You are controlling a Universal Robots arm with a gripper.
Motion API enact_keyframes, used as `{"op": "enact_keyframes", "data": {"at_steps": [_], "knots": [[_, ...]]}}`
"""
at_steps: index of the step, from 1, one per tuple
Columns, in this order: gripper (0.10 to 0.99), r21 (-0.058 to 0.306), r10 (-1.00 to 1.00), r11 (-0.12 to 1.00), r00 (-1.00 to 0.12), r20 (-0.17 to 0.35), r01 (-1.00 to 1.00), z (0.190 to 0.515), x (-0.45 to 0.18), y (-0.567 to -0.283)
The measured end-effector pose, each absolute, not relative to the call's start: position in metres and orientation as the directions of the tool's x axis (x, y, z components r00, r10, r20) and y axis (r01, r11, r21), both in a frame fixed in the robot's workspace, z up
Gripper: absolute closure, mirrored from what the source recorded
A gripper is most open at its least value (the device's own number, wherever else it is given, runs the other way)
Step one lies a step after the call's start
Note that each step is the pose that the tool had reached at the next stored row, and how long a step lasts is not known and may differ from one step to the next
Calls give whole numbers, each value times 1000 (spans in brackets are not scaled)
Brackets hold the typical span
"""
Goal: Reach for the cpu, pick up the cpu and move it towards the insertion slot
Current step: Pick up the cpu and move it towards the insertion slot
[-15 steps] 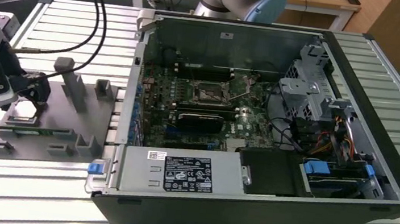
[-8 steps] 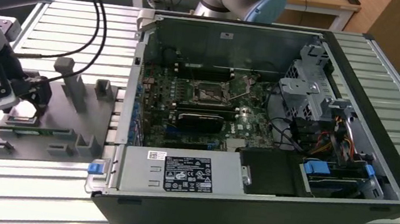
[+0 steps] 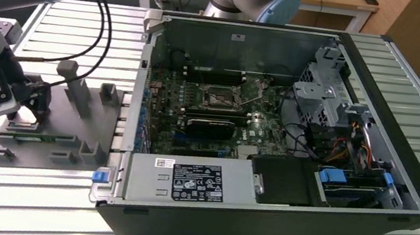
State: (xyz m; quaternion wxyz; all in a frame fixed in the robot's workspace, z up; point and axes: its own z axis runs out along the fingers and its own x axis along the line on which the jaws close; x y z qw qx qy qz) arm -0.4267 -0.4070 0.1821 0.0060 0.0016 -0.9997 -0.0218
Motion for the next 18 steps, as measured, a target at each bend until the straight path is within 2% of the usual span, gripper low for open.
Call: {"op": "enact_keyframes", "data": {"at_steps": [18], "knots": [[545, 44, -4, 999, -1000, 11, -3, 185, -427, -407]]}}
